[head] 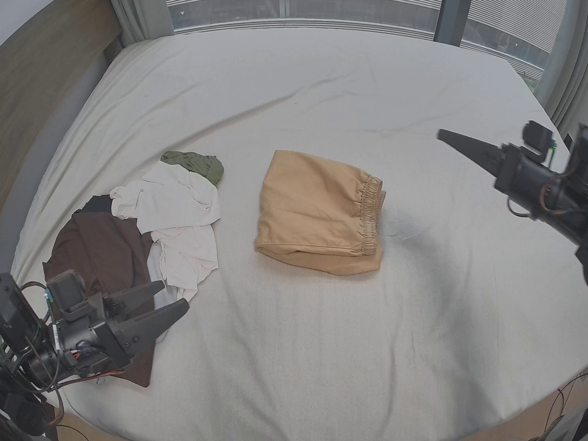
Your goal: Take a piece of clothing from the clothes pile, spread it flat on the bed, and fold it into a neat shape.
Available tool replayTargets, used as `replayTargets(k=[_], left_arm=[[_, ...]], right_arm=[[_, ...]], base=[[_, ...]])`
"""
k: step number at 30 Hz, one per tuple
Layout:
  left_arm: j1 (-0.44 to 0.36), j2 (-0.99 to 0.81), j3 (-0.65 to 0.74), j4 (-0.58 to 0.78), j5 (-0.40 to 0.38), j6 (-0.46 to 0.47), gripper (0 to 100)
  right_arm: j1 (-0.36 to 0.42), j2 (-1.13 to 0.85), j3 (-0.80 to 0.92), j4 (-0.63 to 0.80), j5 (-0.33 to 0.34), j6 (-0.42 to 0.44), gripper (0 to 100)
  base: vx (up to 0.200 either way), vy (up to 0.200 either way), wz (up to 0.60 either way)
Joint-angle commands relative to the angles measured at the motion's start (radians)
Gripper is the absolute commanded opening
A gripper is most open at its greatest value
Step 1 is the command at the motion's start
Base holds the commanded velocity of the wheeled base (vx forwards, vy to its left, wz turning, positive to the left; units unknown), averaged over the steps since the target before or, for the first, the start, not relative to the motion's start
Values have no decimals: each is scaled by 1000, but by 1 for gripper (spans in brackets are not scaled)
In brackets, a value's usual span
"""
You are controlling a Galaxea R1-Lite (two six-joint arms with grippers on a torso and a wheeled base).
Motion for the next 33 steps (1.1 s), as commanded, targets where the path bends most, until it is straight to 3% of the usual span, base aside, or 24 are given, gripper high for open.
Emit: replayTargets(k=[1, 7, 8, 9, 11, 12, 16, 19, 20, 25, 27, 29, 30, 33], left_arm=[[0, -508, 19, 332, 4, -83, 100], [44, -812, 0, 648, 32, -35, 100], [44, -812, 0, 648, 32, -35, 100], [67, -904, -24, 759, 32, -25, 100], [78, -949, -36, 811, 32, -25, 100], [92, -1022, -55, 904, 32, -23, 100], [93, -1157, -56, 1030, 30, -22, 100], [90, -1246, -58, 1124, 30, -23, 100], [92, -1311, -52, 1179, 30, -23, 100], [92, -1326, 8, 1167, 72, 70, 100], [92, -1326, 19, 1174, 103, 141, 100], [93, -1326, 19, 1193, 158, 196, 100], [98, -1324, 19, 1207, 192, 215, 100], [132, -1324, 19, 1288, 302, 268, 100]], right_arm=[[-196, -537, 384, 54, -6, -86, 100], [-201, -721, 540, 54, -4, -86, 100], [-201, -721, 540, 54, -4, -86, 100], [-199, -784, 585, 54, -2, -86, 100], [-199, -816, 605, 54, -1, -86, 100], [-194, -883, 641, 55, -1, -85, 100], [-210, -1000, 698, 75, -1, -86, 100], [-250, -1110, 698, 194, -1, -89, 100], [-251, -1221, 698, 301, -1, -98, 100], [-247, -1409, 698, 583, -9, -137, 100], [-245, -1414, 698, 704, -84, -198, 100], [-240, -1422, 695, 824, -271, -243, 100], [-240, -1422, 687, 838, -334, -259, 100], [-243, -1422, 680, 849, -441, -313, 100]], base=[[0, 0, 0], [0, 0, 0], [0, 0, 0], [0, 0, 0], [0, 0, 0], [0, 0, 0], [0, 0, 0], [0, 0, 0], [0, 0, 0], [0, 0, 0], [0, 0, 0], [0, 0, 0], [0, 0, 0], [0, 0, 0]])
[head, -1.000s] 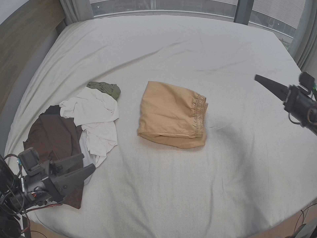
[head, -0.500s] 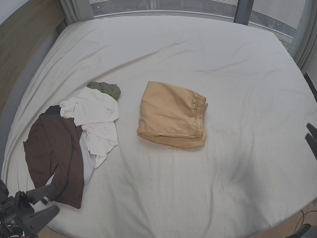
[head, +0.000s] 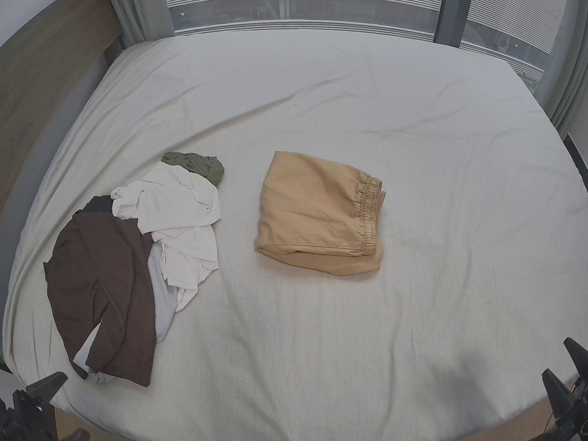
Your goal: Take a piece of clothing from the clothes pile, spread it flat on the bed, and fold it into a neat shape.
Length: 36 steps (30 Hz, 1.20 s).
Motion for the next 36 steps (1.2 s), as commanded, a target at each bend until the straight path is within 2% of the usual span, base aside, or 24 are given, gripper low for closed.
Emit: replayTargets(k=[1, 2, 4, 6, 7, 9, 11, 12, 14, 15, 16, 18, 21, 24, 26, 29, 36], left_arm=[[50, -68, 25, 149, 194, 149, 100], [70, -68, 25, 170, 225, 161, 100], [101, -69, 25, 170, 243, 167, 100], [129, -69, 25, 169, 249, 178, 100], [182, -88, 25, 172, 244, 207, 100], [225, -121, 25, 172, 241, 232, 100], [208, -152, 25, 173, 240, 246, 100], [205, -155, 25, 172, 241, 256, 100], [205, -157, 25, 173, 251, 278, 100], [207, -155, 25, 178, 275, 301, 100], [207, -155, 25, 192, 321, 347, 100], [208, -155, 20, 258, 395, 351, 100], [207, -157, 25, 236, 401, 328, 100], [204, -157, 25, 235, 409, 315, 100], [205, -157, 25, 235, 410, 310, 100], [205, -157, 25, 235, 410, 308, 100], [205, -157, 25, 235, 409, 308, 100]], right_arm=[[-10, -127, 3, 105, -257, -145, 100], [-10, -127, 2, 105, -298, -188, 100], [-10, -127, 3, 105, -337, -213, 100], [-10, -127, 2, 107, -341, -216, 100], [-7, -128, 2, 113, -341, -210, 100], [-5, -128, 2, 116, -340, -190, 100], [-8, -128, 2, 114, -320, -190, 100], [-8, -128, 3, 107, -288, -193, 100], [-7, -128, 9, 91, -180, -184, 100], [-5, -130, 12, 81, -153, -175, 100], [-7, -128, 17, 67, -177, -167, 100], [-10, -128, 21, 51, -233, -175, 100], [-8, -128, 21, 53, -203, -201, 100], [-5, -128, 21, 55, -150, -153, 100], [-5, -130, 21, 55, -160, -153, 100], [-8, -128, 21, 48, -196, -199, 100], [-8, -131, 21, 101, -229, -202, 100]], base=[[0, 0, 0], [0, 0, 0], [0, 0, 0], [0, 0, 0], [0, 0, 0], [0, 0, 0], [0, 0, 0], [0, 0, 0], [0, 0, 0], [0, 0, 0], [0, 0, 0], [0, 0, 0], [0, 0, 0], [0, 0, 0], [0, 0, 0], [0, 0, 0], [0, 0, 0]])
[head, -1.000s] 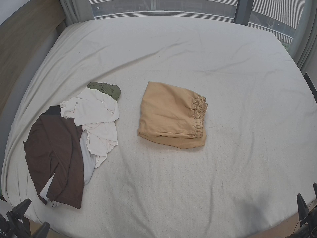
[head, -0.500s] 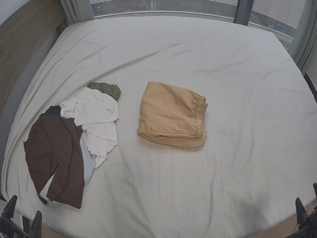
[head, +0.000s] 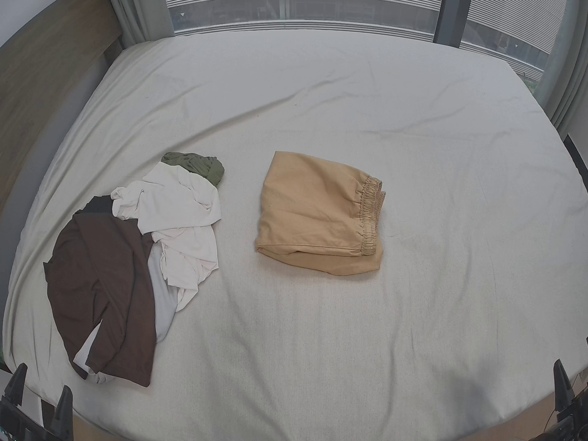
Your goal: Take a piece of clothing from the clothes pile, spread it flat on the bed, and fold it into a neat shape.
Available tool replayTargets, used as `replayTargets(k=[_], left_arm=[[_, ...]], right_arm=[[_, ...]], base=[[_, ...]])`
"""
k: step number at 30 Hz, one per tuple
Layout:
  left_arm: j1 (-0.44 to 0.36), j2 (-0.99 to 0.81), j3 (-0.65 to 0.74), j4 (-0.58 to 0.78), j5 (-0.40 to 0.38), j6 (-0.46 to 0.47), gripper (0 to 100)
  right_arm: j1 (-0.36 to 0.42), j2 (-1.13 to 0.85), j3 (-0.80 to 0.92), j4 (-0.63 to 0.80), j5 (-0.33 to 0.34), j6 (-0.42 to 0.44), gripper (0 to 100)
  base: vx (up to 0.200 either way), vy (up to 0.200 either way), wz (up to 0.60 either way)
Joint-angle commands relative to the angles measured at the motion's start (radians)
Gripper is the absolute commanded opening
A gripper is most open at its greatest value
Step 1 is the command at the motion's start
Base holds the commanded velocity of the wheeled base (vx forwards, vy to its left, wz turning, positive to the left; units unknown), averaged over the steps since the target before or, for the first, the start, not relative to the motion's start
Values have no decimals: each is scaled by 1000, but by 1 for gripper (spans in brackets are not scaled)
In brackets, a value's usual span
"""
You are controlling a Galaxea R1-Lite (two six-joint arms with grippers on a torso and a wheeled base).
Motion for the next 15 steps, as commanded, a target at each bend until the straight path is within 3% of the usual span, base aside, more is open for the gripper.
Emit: replayTargets(k=[1, 15], left_arm=[[1, -15, 18, -1, 0, -1, 100], [1, -15, 18, -2, -6, 16, 100]], right_arm=[[2, 1, 15, 68, -18, -4, 100], [2, 0, 18, 45, -17, -4, 100]], base=[[0, 0, 0], [0, 0, 0]])
